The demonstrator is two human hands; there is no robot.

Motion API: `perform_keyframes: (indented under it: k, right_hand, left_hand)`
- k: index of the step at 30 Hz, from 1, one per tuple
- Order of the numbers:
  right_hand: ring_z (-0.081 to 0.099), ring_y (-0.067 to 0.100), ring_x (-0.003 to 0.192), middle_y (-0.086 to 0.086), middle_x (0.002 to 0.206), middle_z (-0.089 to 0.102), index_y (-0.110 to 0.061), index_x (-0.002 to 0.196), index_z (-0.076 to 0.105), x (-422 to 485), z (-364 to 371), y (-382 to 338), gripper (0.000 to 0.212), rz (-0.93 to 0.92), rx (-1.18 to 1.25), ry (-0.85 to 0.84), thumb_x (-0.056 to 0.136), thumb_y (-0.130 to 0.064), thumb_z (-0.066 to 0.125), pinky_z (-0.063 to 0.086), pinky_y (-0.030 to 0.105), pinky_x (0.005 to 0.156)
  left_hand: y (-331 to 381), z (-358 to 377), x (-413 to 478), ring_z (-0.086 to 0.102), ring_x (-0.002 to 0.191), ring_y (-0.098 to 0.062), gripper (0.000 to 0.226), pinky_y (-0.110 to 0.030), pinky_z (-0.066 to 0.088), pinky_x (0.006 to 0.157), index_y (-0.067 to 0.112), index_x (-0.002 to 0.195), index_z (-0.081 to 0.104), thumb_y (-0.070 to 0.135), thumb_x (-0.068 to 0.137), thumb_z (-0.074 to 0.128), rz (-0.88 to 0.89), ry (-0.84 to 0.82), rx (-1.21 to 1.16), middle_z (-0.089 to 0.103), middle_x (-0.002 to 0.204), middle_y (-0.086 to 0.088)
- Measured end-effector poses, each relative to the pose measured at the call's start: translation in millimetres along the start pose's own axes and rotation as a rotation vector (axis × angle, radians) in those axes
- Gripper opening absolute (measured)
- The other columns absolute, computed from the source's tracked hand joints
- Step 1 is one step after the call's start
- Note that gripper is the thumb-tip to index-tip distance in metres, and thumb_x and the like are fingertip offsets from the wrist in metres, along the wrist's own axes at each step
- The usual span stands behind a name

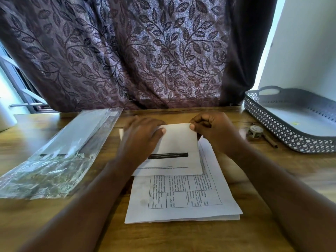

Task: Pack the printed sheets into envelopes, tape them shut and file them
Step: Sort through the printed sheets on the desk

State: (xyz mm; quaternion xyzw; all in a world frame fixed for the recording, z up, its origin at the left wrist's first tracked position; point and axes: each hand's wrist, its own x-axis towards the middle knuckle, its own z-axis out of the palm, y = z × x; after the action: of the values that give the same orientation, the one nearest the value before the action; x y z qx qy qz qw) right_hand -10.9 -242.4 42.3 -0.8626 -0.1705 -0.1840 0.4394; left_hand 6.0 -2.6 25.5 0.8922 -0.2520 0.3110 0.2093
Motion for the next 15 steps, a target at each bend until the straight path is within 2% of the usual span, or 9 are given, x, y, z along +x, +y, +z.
perform_keyframes:
  k: [3, 7, 11, 15]
  right_hand:
    - [0.072, 0.006, 0.066, -0.004, 0.079, 0.075, -0.01, 0.091, 0.076, -3.7, 13.1, -8.7, 0.004, -0.111, -0.049, 0.015, 0.091, -0.012, 0.073, 0.06, 0.023, 0.065]
    - [0.071, 0.008, 0.073, -0.006, 0.083, 0.075, -0.014, 0.093, 0.076, -5.5, 16.6, -9.2, 0.004, -0.169, -0.098, 0.05, 0.09, -0.014, 0.073, 0.06, 0.03, 0.069]
    - [0.069, 0.007, 0.072, -0.009, 0.08, 0.074, -0.017, 0.09, 0.077, -3.5, 9.7, 0.6, 0.004, -0.121, -0.088, 0.138, 0.088, -0.013, 0.075, 0.059, 0.034, 0.068]
    - [0.068, 0.002, 0.073, -0.01, 0.083, 0.075, -0.016, 0.094, 0.079, 0.3, -1.2, 16.0, 0.006, -0.011, -0.065, 0.178, 0.09, -0.015, 0.074, 0.059, 0.034, 0.072]
  left_hand:
    - [20.1, 3.0, 3.4, 0.064, 0.095, -0.016, 0.026, -0.042, 0.045, 0.095, 0.024, 0.105, 0.069, 0.035, 0.099, 0.046, 0.077, -0.057, -0.076, 0.073, 0.102, 0.006]
    - [21.8, 2.2, 4.2, 0.064, 0.084, -0.014, 0.023, -0.047, 0.05, 0.083, 0.026, 0.098, 0.067, 0.035, 0.099, 0.046, 0.092, -0.013, -0.088, 0.071, 0.093, 0.01]
    - [14.5, -2.6, 2.7, 0.065, 0.077, -0.015, 0.019, -0.048, 0.052, 0.08, 0.027, 0.094, 0.07, 0.033, 0.096, 0.052, 0.047, 0.05, -0.061, 0.073, 0.087, 0.01]
    - [7.6, -7.8, 1.7, 0.061, 0.064, -0.015, 0.015, -0.041, 0.049, 0.079, 0.024, 0.088, 0.074, 0.029, 0.092, 0.06, 0.021, 0.131, 0.022, 0.073, 0.077, 0.007]
